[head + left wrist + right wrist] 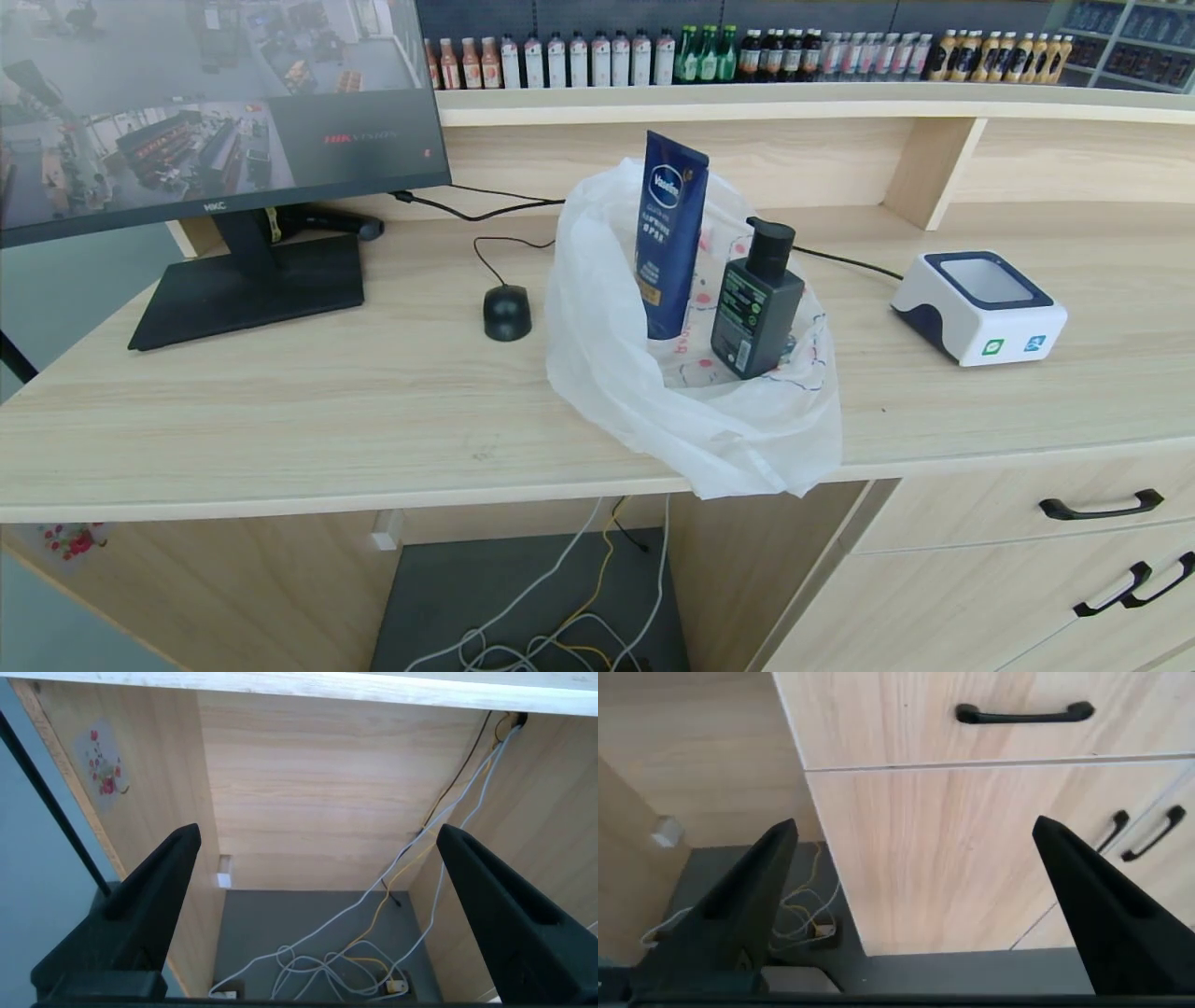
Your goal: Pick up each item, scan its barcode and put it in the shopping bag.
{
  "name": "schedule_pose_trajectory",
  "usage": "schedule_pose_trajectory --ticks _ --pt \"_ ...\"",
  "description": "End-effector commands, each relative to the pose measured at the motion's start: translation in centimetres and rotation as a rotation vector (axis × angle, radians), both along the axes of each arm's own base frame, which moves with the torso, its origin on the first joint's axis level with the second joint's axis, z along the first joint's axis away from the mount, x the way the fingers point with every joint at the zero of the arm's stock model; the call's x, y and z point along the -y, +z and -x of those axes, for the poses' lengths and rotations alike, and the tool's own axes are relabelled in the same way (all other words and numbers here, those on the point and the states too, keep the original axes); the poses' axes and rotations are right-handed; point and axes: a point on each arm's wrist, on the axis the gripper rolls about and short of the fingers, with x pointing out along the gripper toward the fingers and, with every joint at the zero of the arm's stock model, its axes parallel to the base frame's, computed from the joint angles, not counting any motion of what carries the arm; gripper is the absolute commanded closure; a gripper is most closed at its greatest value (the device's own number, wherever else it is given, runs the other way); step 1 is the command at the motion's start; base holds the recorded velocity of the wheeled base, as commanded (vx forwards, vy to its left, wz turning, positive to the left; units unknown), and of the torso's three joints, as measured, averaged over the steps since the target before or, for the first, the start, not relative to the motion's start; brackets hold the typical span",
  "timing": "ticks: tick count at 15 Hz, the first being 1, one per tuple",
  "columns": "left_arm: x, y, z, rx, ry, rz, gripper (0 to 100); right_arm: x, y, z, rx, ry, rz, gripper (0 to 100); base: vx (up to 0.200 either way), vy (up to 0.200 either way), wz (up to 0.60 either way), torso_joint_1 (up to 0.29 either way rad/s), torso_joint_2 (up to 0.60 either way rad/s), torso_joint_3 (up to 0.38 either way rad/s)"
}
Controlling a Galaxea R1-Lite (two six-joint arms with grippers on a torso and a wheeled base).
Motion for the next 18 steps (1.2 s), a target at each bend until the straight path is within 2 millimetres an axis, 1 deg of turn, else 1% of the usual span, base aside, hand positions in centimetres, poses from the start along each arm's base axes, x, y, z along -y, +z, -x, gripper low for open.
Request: schedule_pose_trajectory --ticks 1,2,3,4,5,6,7,12,16,18 --pt "0.00 0.00 0.00 0.001 0.001 0.001 0 -0.20 -0.04 0.09 0.016 -0.111 -0.049 0 0.000 0.000 0.00 0.000 0.00 0.000" --pt "0.00 0.00 0.00 0.001 0.000 0.001 0 -0.21 -0.32 -0.12 0.033 -0.104 -0.066 0 0.000 0.000 0.00 0.000 0.00 0.000" --pt "0.00 0.00 0.00 0.001 0.001 0.001 0 -0.31 -0.52 -0.47 0.091 -0.038 -0.054 0 0.000 0.000 0.00 0.000 0.00 0.000" --pt "0.00 0.00 0.00 0.001 0.000 -0.001 0 -0.28 -0.66 -0.46 0.040 0.084 -0.038 0 0.000 0.000 0.00 0.000 0.00 0.000" --pt "0.00 0.00 0.00 0.001 0.001 -0.001 0 -0.14 -0.63 -0.37 0.030 0.179 0.002 0 0.000 0.000 0.00 0.000 0.00 0.000" --pt "0.00 0.00 0.00 0.001 0.001 -0.001 0 -0.15 -1.03 -0.48 0.026 0.182 0.034 0 0.000 0.000 0.00 0.000 0.00 0.000" --pt "0.00 0.00 0.00 0.001 0.001 0.001 0 -0.16 -1.02 -0.48 0.027 0.183 0.043 0 0.000 0.000 0.00 0.000 0.00 0.000" --pt "0.00 0.00 0.00 0.001 0.001 0.001 0 -0.16 -1.01 -0.50 0.029 0.179 0.021 0 0.000 0.000 0.00 0.000 0.00 0.000" --pt "0.00 0.00 0.00 0.001 0.000 -0.002 0 -0.16 -1.01 -0.50 0.029 0.180 0.025 0 -0.200 0.000 0.00 0.006 0.00 -0.001" --pt "0.00 0.00 0.00 0.001 0.000 -0.002 0 -0.16 -1.01 -0.50 0.029 0.181 0.025 0 0.000 0.000 0.00 0.000 0.00 0.000"
